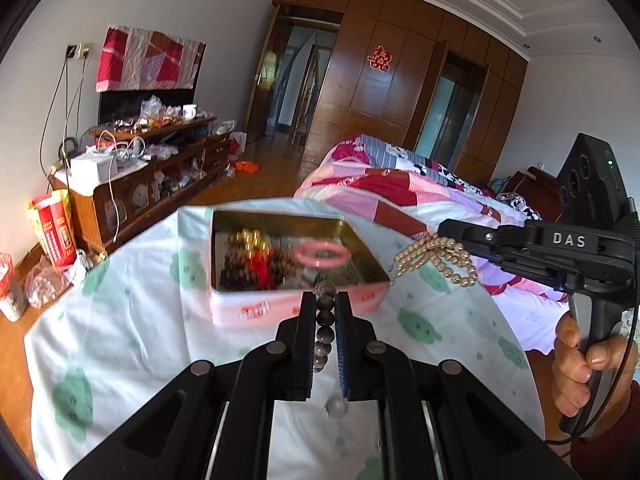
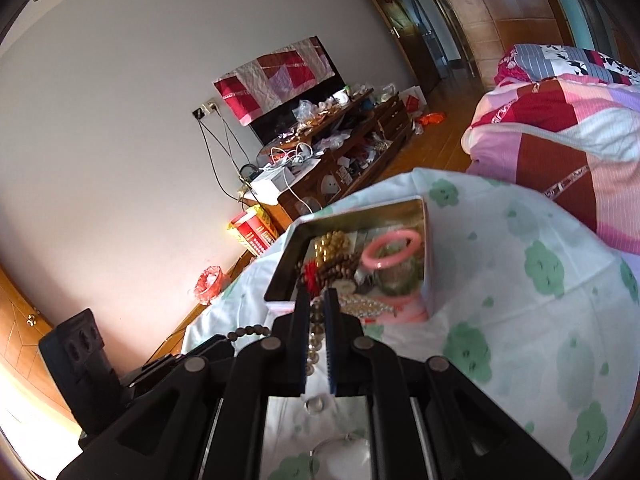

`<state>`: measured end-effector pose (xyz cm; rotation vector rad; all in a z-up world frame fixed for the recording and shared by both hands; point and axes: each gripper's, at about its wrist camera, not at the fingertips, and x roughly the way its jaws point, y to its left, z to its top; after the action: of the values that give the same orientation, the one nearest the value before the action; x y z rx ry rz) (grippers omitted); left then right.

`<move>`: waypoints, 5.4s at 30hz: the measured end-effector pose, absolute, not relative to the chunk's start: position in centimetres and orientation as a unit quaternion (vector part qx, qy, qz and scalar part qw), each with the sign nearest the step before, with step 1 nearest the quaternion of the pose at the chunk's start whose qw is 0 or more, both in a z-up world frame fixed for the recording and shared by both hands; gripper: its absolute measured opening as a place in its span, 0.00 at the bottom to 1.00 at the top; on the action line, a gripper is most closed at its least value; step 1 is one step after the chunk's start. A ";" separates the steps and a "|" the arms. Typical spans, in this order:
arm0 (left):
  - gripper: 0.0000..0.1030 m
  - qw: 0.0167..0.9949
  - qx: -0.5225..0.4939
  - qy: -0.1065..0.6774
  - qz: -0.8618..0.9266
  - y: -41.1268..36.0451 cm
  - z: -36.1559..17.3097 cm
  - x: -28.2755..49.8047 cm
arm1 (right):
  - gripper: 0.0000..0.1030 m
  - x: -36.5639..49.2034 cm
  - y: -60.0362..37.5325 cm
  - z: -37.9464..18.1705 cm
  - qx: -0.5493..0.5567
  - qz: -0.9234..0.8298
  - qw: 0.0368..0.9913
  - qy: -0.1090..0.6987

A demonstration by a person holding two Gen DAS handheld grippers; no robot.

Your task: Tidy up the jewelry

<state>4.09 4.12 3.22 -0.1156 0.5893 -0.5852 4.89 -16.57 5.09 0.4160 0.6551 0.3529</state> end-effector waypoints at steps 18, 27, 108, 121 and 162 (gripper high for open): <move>0.08 0.924 -0.040 0.287 -0.249 0.0 1.7 14.7 | 0.09 15.0 -16.1 2.5 0.181 0.154 0.912 0.333; 0.08 0.923 -0.003 0.320 -0.217 -1.3 -0.9 16.1 | 0.09 17.7 -16.0 -1.0 0.162 0.133 0.907 0.365; 0.61 0.928 0.051 0.351 -0.117 3.1 -2.6 -0.9 | 0.81 -2.8 -16.4 -1.5 0.137 0.021 0.927 0.349; 0.60 0.917 0.031 0.367 -0.151 3.6 -3.2 -2.1 | 0.63 -2.8 -13.6 -4.0 0.082 0.050 0.912 0.399; 0.60 0.878 0.036 0.418 -0.230 -1.1 -4.2 2.1 | 0.55 -2.4 -12.6 -4.1 0.064 0.067 0.905 0.416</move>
<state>2.09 -1.09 -4.15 0.0745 0.8721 -0.4805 -2.37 -12.65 -4.14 0.1312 0.8584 0.1380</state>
